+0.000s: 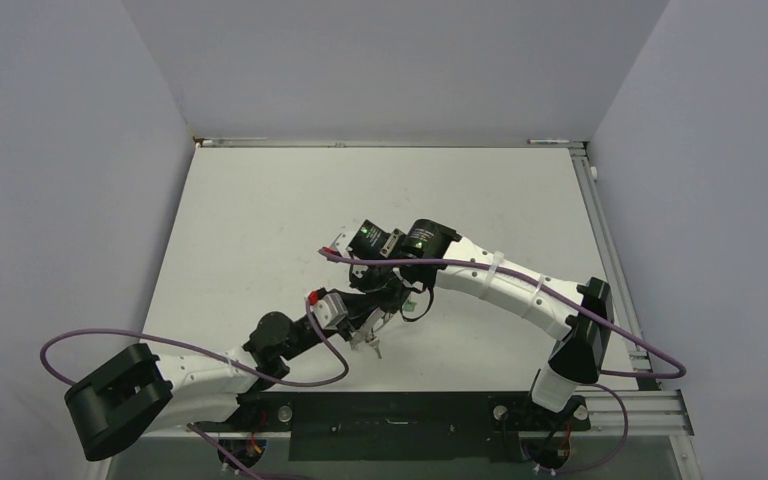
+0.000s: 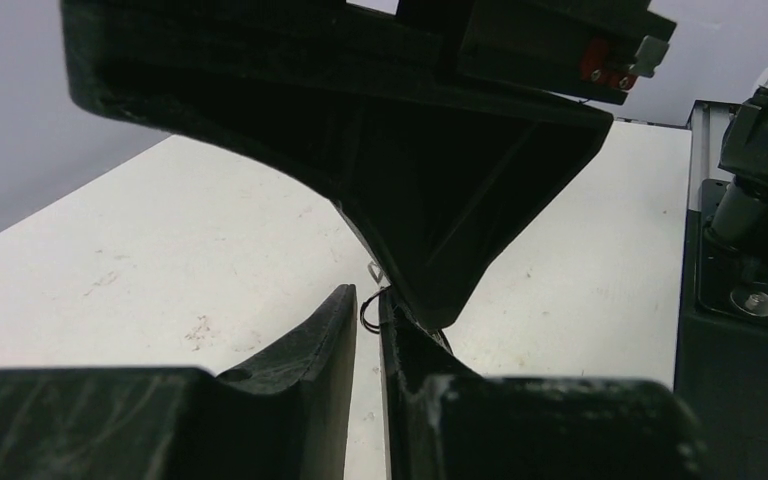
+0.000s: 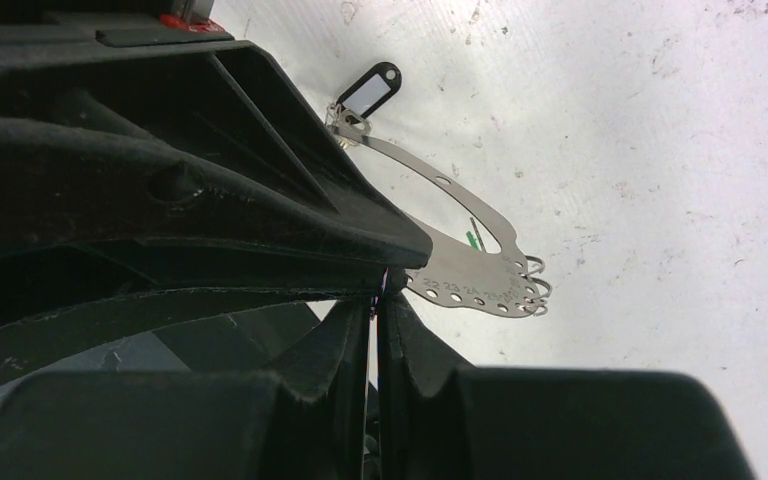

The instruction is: Put the keys on the keyring

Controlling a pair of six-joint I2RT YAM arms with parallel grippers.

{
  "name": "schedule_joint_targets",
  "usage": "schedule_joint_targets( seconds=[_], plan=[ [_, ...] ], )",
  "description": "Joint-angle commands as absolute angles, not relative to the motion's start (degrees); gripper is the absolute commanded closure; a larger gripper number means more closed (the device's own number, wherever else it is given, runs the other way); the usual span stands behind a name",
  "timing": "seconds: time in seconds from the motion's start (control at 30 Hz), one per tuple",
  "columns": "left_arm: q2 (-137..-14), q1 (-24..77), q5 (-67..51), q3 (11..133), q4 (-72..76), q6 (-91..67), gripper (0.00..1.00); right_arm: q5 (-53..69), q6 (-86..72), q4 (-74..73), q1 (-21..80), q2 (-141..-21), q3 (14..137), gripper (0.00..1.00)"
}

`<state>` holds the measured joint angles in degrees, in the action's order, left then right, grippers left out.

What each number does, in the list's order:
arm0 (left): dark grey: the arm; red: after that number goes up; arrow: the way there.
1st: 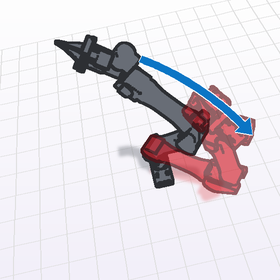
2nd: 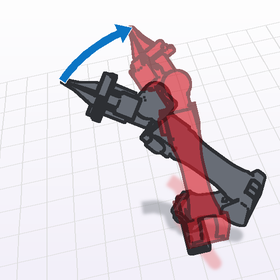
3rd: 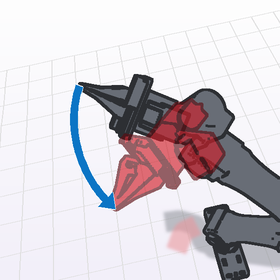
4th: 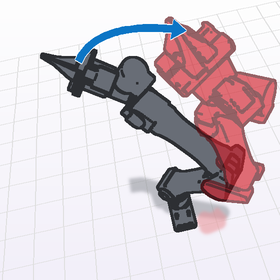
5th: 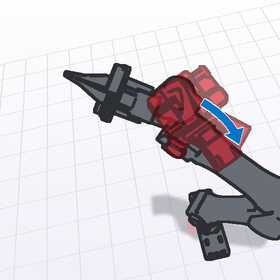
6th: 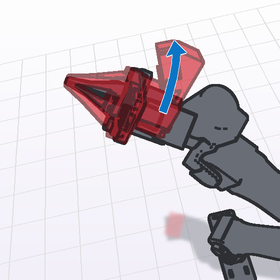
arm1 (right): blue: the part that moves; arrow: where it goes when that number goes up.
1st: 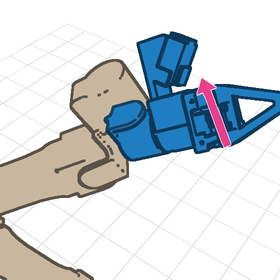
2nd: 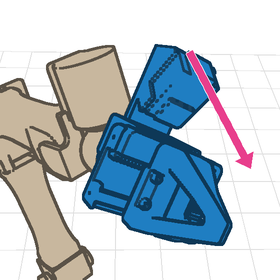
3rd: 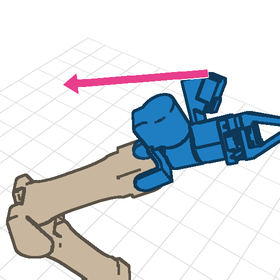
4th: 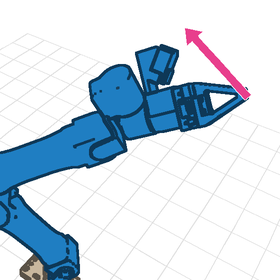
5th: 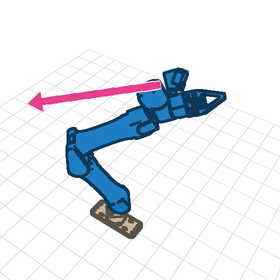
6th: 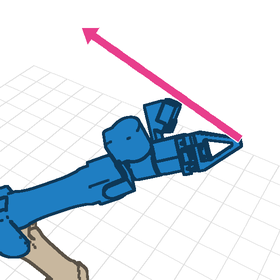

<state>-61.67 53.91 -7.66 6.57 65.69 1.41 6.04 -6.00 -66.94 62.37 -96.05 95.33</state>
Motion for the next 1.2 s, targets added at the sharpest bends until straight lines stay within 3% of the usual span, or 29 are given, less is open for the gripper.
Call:
schedule_joint_targets(
  seconds=[0.0,0.07,0.13,0.5,0.73,1.0,1.17],
  plan=[
    [-62.8,54.4,-5.1,8.5,69.0,3.6,0.89,7.4,-6.3,-66.0,63.4,-93.5,97.8,0.95],
    [-63.1,54.6,-5.2,8.1,70.4,3.8,0.91,7.5,-6.3,-66.0,63.4,-93.4,98.0,0.95],
    [-63.4,54.7,-5.8,7.6,72.0,3.8,1.00,7.8,-6.2,-65.9,63.4,-93.3,97.9,0.95],
    [-61.7,55.1,-5.0,7.6,71.2,0.7,1.00,7.1,-6.8,-63.3,62.9,-91.8,96.7,0.94],
    [-60.3,55.1,-3.7,7.1,70.9,-2.6,1.00,6.8,-7.3,-62.6,62.6,-91.0,96.6,0.73],
    [-60.2,55.1,-2.9,6.0,72.6,-4.6,1.00,5.3,-7.8,-61.1,62.4,-89.4,97.5,0.59],
    [-58.7,55.1,-3.0,5.8,73.2,-6.4,1.00,2.1,-7.1,-55.7,62.4,-84.4,94.5,0.56]
  ],
)
